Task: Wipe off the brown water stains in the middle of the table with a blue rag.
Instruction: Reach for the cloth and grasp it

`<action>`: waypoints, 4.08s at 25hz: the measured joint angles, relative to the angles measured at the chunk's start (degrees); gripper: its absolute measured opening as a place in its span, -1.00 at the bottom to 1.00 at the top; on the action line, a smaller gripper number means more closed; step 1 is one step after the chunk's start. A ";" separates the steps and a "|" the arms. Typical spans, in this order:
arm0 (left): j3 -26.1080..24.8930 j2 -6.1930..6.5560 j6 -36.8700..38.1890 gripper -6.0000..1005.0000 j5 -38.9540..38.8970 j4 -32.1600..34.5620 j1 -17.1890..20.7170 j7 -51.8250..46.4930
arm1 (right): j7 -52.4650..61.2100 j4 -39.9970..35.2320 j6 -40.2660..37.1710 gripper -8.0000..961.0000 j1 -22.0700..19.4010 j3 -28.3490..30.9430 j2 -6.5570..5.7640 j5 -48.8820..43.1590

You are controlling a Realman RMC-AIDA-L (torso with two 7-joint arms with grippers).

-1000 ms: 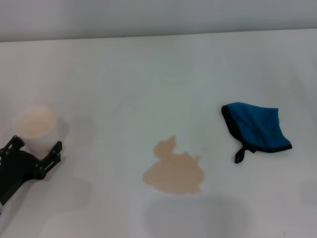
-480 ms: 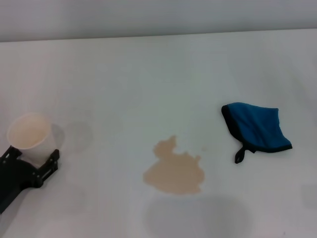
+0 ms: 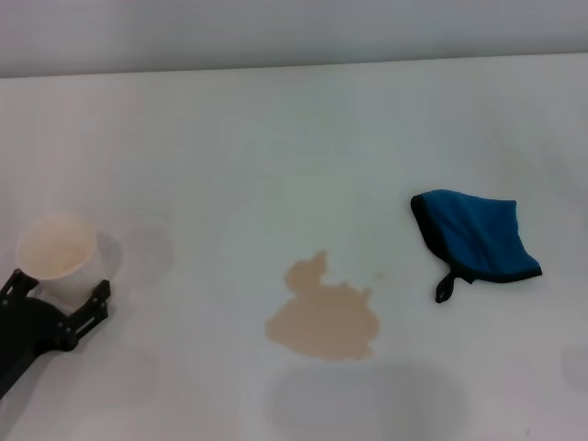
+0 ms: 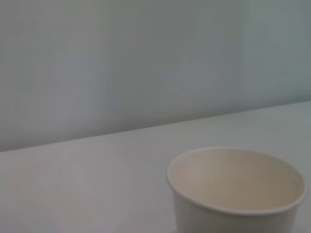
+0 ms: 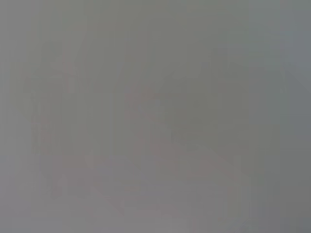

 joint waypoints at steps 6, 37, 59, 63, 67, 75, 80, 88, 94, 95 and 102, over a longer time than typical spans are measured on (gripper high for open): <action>-0.03 0.12 -0.04 0.75 0.00 -0.05 0.67 0.73 | 0.00 0.09 0.21 0.78 -0.24 0.08 0.03 0.00; -2.77 0.59 -22.50 0.75 -0.10 0.00 13.23 2.82 | 0.00 -1.32 -0.63 0.78 -2.25 0.31 -0.13 0.52; -26.83 1.01 -16.72 0.75 -0.09 0.61 6.98 2.80 | 60.45 -34.48 7.20 0.78 0.10 -8.20 -0.49 -28.16; -27.20 0.97 -13.73 0.75 -0.15 0.64 5.75 2.81 | 73.65 -38.12 7.96 0.78 4.54 -11.41 -2.72 -38.03; -28.50 0.91 -11.86 0.74 -0.13 0.67 5.15 2.81 | 84.06 -40.43 9.26 0.78 9.40 -16.34 -4.67 -48.11; -28.66 0.84 -9.22 0.75 0.02 0.60 4.16 2.82 | 102.03 -53.20 9.49 0.78 16.12 -31.13 -2.53 -60.82; -28.66 0.83 -8.42 0.75 0.15 0.25 3.52 2.81 | 111.04 -62.93 9.20 0.78 18.95 -44.92 0.16 -68.09; -28.55 0.66 -8.08 0.75 0.36 0.06 3.18 2.82 | 122.10 -68.96 7.22 0.78 21.41 -70.01 0.69 -71.66; -28.16 0.65 -7.06 0.75 0.48 -0.06 2.66 2.81 | 127.42 -68.42 4.09 0.78 23.29 -81.38 0.79 -74.67; -28.15 0.65 -6.88 0.75 0.50 -0.06 2.47 2.82 | 128.29 -68.37 3.77 0.78 23.46 -82.86 0.78 -75.46; -28.04 0.55 -5.87 0.75 0.57 -0.05 1.18 2.81 | 131.58 -66.15 2.11 0.78 24.08 -88.34 0.83 -79.28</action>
